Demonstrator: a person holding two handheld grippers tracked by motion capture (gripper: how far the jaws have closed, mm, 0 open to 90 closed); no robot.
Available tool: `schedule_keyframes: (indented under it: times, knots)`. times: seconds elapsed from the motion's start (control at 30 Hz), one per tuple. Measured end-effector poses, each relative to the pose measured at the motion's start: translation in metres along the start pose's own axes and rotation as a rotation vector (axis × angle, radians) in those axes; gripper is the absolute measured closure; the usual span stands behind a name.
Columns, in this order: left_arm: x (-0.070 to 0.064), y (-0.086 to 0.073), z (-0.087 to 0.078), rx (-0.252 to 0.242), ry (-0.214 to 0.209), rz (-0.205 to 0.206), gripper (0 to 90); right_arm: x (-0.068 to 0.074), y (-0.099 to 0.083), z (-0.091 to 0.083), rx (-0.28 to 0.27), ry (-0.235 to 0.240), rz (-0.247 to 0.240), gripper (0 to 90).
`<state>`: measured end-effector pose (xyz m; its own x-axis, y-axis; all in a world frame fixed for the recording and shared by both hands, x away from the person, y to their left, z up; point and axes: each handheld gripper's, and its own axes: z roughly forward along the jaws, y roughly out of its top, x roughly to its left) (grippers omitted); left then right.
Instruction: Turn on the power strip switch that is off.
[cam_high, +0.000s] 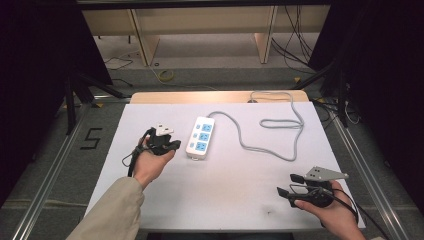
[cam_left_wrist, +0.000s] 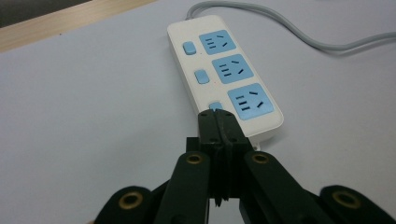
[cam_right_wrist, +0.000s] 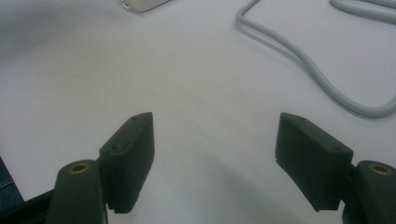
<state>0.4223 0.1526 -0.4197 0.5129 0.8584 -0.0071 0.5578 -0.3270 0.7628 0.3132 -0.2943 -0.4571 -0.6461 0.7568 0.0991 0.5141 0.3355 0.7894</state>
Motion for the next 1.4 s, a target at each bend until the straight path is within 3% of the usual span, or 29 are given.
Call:
schedule_keyframes:
  times: [0.67, 1.4]
  knots:
    - [-0.003, 0.016, 0.016, -0.001, 0.013, -0.005, 89.8, 0.0, -0.001, 0.0, 0.008, -0.002, -0.008, 28.3]
    - [-0.001, 0.022, 0.028, 0.006, 0.018, 0.0, 89.8, 0.0, -0.001, 0.001, 0.015, 0.0, -0.011, 28.4]
